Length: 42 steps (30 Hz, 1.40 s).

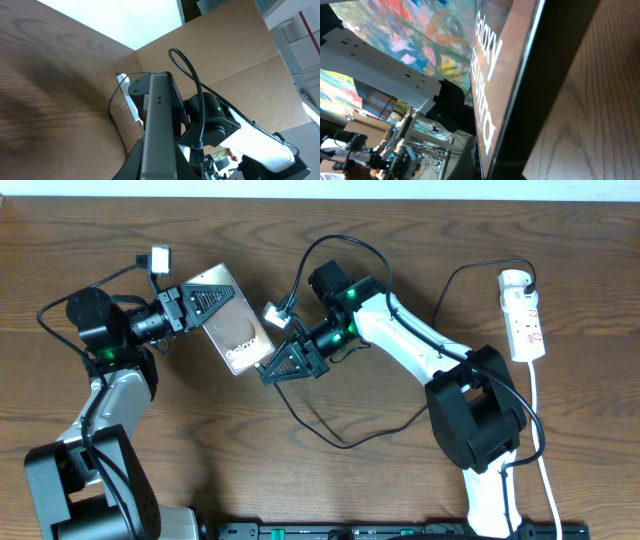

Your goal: Plug charger to phone and switch on socket

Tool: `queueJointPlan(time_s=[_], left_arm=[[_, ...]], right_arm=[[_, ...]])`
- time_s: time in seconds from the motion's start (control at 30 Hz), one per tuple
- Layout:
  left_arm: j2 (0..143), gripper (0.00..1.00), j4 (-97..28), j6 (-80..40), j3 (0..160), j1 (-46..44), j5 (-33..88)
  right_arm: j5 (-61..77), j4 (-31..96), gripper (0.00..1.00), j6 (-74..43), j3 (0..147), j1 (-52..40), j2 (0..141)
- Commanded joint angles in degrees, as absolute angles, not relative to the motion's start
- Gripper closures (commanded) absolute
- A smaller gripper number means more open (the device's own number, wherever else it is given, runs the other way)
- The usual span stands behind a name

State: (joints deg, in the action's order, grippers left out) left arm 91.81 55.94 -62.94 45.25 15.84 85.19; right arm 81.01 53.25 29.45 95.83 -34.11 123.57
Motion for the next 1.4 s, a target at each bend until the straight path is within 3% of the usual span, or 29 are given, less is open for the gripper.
queueJointPlan(time_s=[0.0,0.4,0.7,1.37], left_arm=[[91.0,0.93,56.4,-62.6,46.0,15.4,88.5],[91.0,0.93,56.4,-62.6,46.0,15.4,84.3],[91.0,0.92,56.4,-61.9,44.8,14.6,78.4],[91.0,0.93,56.4,-55.5,43.7,12.6,84.5]], right_arm=[[83.1,52.9,0.99,29.2,95.9,-33.3,122.9],[85.3,51.2,0.99,29.1,95.9,-33.3,122.9],[85.7,41.1,0.99,18.0,95.9,-32.6,122.9],[85.6,32.3,0.99,10.6,95.9,-32.6,122.9]])
